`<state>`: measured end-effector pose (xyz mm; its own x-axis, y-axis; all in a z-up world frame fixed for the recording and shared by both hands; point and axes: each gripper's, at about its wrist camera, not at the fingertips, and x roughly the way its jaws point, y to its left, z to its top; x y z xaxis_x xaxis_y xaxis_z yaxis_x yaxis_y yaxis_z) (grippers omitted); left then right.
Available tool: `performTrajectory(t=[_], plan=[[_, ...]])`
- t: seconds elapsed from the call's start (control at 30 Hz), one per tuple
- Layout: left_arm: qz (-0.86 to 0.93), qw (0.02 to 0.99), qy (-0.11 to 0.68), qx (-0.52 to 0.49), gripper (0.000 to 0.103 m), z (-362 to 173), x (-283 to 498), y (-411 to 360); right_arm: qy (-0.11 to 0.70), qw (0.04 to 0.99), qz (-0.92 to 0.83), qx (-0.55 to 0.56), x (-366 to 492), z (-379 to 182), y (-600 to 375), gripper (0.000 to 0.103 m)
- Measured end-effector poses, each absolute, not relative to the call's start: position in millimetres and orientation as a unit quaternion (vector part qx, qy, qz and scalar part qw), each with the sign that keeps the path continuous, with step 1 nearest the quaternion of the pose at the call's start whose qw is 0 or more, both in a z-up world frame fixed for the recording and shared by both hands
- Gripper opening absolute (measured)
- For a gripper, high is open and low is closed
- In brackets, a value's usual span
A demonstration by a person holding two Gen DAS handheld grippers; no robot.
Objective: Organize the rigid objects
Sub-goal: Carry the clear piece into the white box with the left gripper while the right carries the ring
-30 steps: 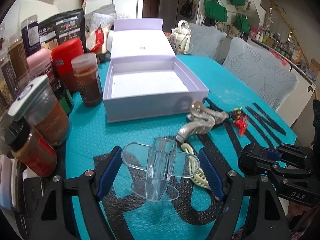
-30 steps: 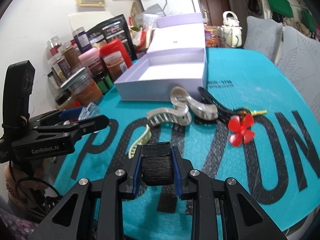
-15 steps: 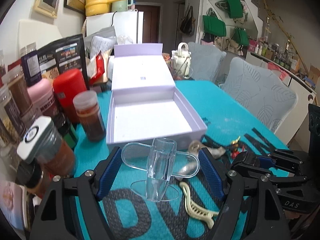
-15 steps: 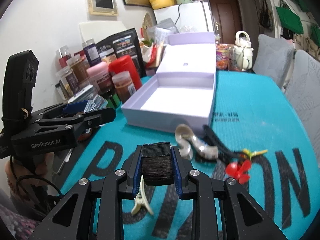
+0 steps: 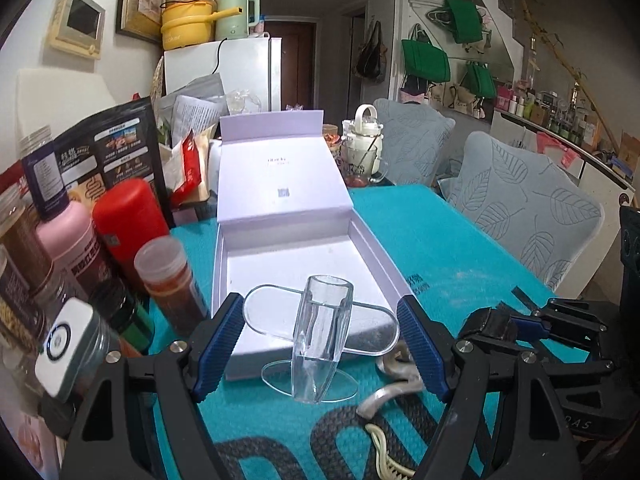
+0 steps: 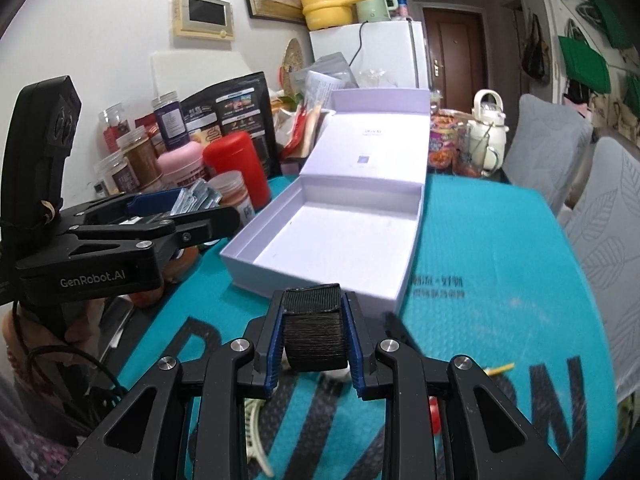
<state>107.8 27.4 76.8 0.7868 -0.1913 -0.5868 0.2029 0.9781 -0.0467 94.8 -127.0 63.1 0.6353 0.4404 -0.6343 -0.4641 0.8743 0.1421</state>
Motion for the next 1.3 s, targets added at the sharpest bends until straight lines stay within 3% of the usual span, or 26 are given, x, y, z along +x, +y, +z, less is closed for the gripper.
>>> performTrajectory(t=[0.83, 1.3], plan=[[-0.103, 0.96, 0.26, 0.015, 0.078, 115.1, 192.8, 33.6, 0.291, 0.92, 0.257, -0.056, 194.3, 110.7, -107.1, 0.026], [-0.078, 0.962, 0.262, -0.013, 0.078, 111.7, 260.5, 48.3, 0.29, 0.922, 0.255, -0.032, 258.8, 106.0, -93.4, 0.026]])
